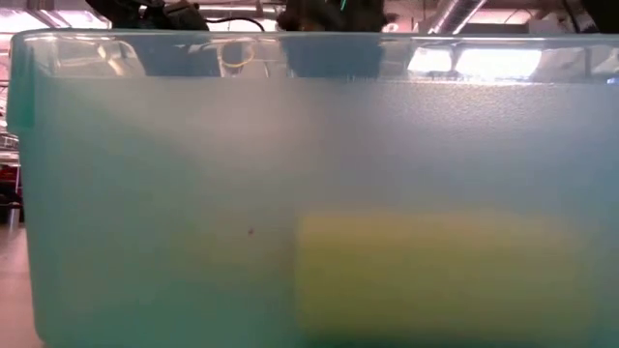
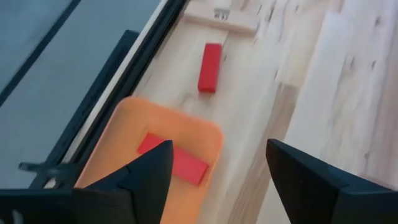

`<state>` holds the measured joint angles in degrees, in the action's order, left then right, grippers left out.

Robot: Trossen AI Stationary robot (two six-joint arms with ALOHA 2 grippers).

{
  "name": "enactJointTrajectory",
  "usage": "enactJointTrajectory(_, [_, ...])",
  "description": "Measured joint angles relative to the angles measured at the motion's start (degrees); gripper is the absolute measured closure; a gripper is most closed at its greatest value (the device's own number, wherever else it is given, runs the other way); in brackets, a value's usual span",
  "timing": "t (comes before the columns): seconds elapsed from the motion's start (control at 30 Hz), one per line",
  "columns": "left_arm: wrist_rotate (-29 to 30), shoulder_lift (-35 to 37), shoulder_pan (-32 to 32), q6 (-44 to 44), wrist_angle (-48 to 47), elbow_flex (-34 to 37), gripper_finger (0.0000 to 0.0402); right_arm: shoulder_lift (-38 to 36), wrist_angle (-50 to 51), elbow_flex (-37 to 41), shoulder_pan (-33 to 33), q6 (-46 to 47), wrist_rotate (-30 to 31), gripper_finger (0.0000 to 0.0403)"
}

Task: Sort & place blocks by color
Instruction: Put the yellow block into the blue bin, then put the red block into the orange bin

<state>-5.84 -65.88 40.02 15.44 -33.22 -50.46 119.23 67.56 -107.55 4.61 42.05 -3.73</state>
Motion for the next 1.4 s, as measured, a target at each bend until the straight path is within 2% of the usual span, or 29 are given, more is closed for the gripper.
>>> enactJointTrajectory(0.13, [-4.2,0.0,0.6,0.0,2.3,0.0,0.0169,-3.4,4.8,0.1,3.4,3.8,0.0,0.0329])
enactJointTrajectory(0.27, [-7.2,0.0,0.5,0.0,3.8,0.0,0.0176,-4.3,4.0,0.1,9.1,-0.5,-0.1,0.0329])
enactJointTrajectory(0.4, [-8.6,0.0,0.5,0.0,5.0,0.0,0.0179,-4.2,-5.4,0.1,15.9,-4.8,-3.3,0.0329])
enactJointTrajectory(0.47, [-9.9,0.0,0.5,-0.4,4.8,0.0,0.0180,-3.7,-11.7,0.0,18.4,-4.6,-5.4,0.0329])
enactJointTrajectory(0.57, [-11.9,0.0,0.5,-1.3,4.7,0.0,0.0180,-3.6,-16.7,0.1,21.4,-1.8,-4.6,0.0328])
enactJointTrajectory(0.67, [-13.3,0.0,0.5,-2.2,4.7,0.0,0.0180,-2.2,-18.9,0.0,23.0,1.5,-3.6,0.0314])
enactJointTrajectory(0.93, [-15.0,0.0,-0.3,-7.3,4.0,0.0,0.0180,5.0,-15.1,0.2,24.9,4.9,-4.0,0.0296])
enactJointTrajectory(1.07, [-16.7,0.0,-1.4,-10.7,4.0,0.0,0.0180,6.4,-15.4,0.2,24.6,6.1,-3.6,0.0261])
enactJointTrajectory(1.2, [-17.5,0.0,-2.9,-11.2,4.0,0.0,0.0180,6.1,-14.3,0.1,24.4,4.6,-3.8,0.0200])
enactJointTrajectory(1.3, [-17.5,0.0,-3.9,-11.0,4.2,0.0,0.0180,4.7,-11.3,0.1,23.8,4.9,-3.9,0.0159])
enactJointTrajectory(1.4, [-17.0,0.0,-4.4,-8.8,4.3,0.0,0.0180,2.6,-6.4,0.0,23.0,6.3,-4.3,0.0135])
